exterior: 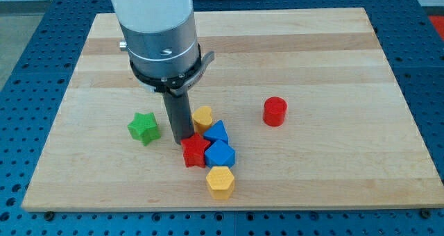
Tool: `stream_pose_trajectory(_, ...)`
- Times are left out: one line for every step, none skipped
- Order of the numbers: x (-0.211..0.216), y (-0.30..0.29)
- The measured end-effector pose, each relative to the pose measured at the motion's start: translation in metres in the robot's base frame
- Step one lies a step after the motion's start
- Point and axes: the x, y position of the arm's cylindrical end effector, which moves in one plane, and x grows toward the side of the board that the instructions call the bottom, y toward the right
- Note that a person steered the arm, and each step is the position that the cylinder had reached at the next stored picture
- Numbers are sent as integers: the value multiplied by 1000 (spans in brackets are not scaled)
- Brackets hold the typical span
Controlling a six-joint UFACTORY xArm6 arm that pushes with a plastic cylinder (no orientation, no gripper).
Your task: Push the yellow heart into the blue triangle
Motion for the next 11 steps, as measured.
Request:
stream_pose_trajectory(4, 0)
stream_pose_trajectory(4, 0)
stream_pose_trajectory(-15, -4)
stream_pose_trajectory(-35, -4)
stream_pose_trajectory(-56, -4)
stream_pose_trajectory(-62, -4)
stream_pose_trajectory(-72, -4)
stream_pose_trajectory(-68, 6)
stream_pose_trajectory(-56, 7)
stream_pose_trajectory(-32, 8)
stream_pose_trajectory(-30, 8)
